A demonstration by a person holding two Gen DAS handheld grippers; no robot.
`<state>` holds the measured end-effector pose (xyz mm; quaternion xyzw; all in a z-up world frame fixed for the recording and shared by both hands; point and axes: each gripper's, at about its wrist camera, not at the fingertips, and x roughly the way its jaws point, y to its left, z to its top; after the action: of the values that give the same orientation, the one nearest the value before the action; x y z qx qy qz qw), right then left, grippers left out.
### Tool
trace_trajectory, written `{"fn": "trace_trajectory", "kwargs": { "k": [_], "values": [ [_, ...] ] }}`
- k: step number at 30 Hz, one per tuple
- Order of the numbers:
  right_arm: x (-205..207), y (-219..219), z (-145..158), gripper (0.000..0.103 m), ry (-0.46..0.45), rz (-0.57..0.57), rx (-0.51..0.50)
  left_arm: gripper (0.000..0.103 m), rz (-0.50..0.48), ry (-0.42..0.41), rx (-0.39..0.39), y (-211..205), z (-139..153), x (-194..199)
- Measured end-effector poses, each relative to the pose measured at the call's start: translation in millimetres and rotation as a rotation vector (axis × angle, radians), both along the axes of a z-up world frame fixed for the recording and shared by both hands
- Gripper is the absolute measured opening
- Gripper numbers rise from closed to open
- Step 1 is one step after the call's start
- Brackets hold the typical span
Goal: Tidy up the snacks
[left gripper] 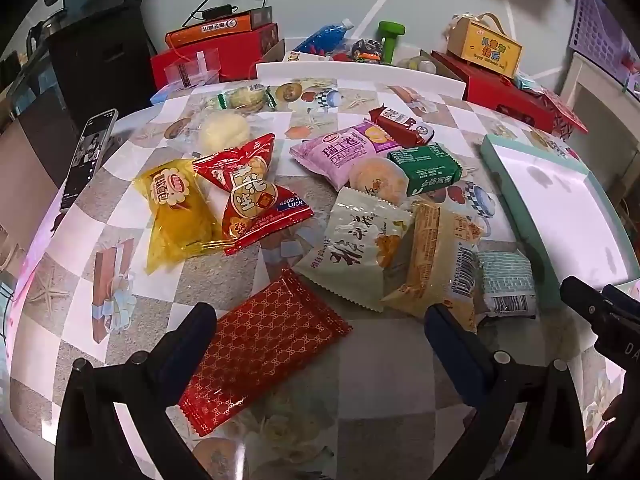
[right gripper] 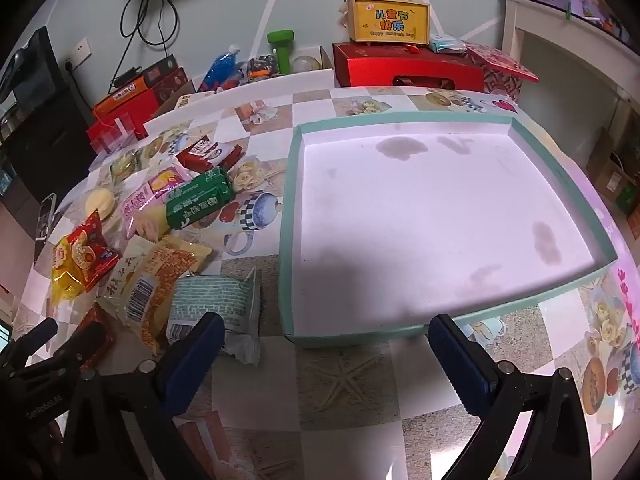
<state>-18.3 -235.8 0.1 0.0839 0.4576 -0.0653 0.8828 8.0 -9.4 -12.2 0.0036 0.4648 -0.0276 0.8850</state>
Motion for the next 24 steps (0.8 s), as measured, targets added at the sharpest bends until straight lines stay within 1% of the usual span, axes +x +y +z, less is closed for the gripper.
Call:
{"fn": "trace_trajectory", "kwargs": {
  "k": [12,24],
  "values": [
    [2.0,5.8,-4.3,0.103,0.006,-0.002,-0.001,0.103,0.005,0.004,-0.002,0.5,-0.9,0.7],
    [1.5,0.9,-3.2,0.103,0.010,0.002,0.002,0.103,0.007,0.006,-0.003,0.3,0.0,2.2]
  ]
}}
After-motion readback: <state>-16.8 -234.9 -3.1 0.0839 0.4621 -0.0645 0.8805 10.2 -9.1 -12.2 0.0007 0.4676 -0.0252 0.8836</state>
